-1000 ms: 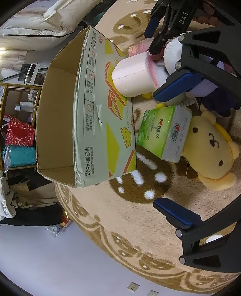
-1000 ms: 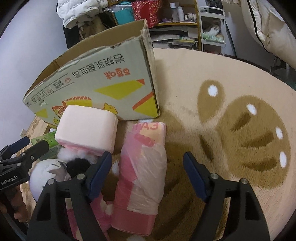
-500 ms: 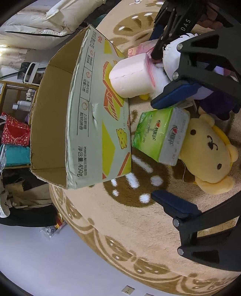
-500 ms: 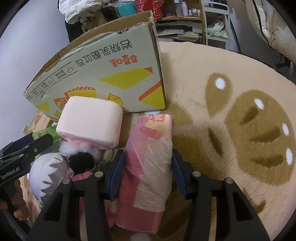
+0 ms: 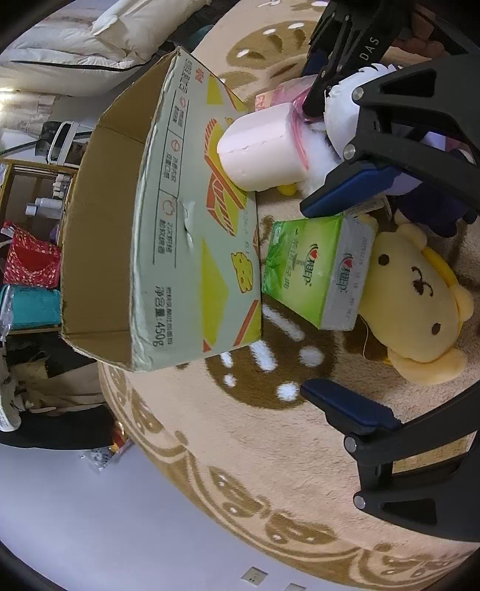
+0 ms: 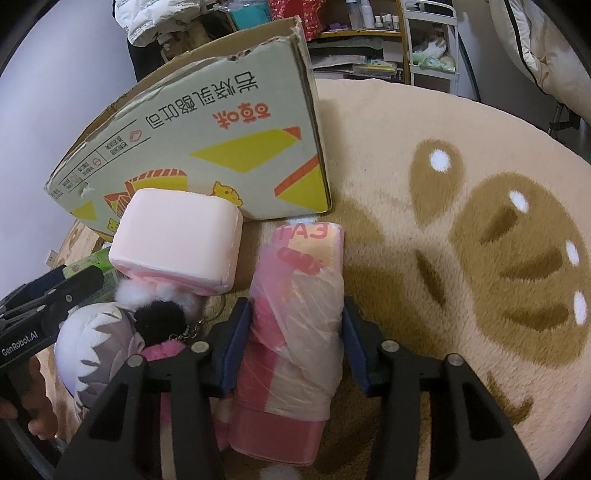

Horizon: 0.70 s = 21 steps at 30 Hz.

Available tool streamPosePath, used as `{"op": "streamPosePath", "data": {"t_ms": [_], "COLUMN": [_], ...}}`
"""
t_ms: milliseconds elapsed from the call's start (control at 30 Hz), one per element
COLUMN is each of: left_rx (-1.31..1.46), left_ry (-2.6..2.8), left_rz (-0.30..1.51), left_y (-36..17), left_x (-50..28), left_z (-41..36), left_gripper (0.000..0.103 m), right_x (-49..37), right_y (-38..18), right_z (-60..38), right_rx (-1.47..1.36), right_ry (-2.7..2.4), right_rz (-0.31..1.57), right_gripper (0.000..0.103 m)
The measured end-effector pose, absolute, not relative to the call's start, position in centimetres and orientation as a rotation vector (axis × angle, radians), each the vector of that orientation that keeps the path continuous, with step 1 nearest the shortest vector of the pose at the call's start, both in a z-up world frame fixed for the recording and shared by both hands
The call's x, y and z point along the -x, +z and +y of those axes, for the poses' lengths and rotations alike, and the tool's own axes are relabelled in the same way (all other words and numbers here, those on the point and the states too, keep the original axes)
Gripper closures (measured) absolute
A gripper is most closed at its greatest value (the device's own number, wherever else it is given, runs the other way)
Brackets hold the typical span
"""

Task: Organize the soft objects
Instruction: 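Close the right tool on the pink wrapped roll while the left tool closes on the green tissue pack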

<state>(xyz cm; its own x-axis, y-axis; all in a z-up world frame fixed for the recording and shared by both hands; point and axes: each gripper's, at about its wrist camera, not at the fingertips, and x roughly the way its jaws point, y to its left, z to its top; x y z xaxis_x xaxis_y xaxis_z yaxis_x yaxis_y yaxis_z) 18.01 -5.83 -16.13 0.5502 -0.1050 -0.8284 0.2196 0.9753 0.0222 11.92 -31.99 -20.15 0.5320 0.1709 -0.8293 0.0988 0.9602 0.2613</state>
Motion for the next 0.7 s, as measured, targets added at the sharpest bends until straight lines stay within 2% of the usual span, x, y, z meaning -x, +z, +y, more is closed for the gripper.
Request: {"op": "streamPosePath", "data": {"t_ms": [133, 200, 300, 600, 700], "left_rx": [-0.115, -0.126, -0.137, -0.058, -0.052], "left_ry": [-0.252, -0.268, -0.272, -0.238, -0.214], "left_rz": [0.969, 0.962, 0.950, 0.940, 0.926], "left_y": [-16.0, -15.9, -15.8, -15.0, -14.5], "left_x": [-17.8, -17.5, -17.2, -17.3, -17.2], "left_z": [-6.2, -6.5, -6.7, -5.0, -4.6], "left_gripper": [0.042, 0.048, 0.049, 0.050, 0.050], "right_x": [-12.0, -11.9, -11.7, -11.3, -11.3], "right_y": [-20.2, -20.2, -20.1, -19.1, -18.8], "right_z": [-32.2, -32.0, -31.9, -32.1, -31.6], "right_rx": [-0.297, -0.290, -0.287, -0.325, -0.314], "right_ry": [0.041, 0.038, 0.038, 0.085, 0.099], "right_rz": [1.011, 1.008, 1.002, 0.960, 0.949], "right_gripper": [0.055, 0.055, 0.057, 0.081, 0.082]}}
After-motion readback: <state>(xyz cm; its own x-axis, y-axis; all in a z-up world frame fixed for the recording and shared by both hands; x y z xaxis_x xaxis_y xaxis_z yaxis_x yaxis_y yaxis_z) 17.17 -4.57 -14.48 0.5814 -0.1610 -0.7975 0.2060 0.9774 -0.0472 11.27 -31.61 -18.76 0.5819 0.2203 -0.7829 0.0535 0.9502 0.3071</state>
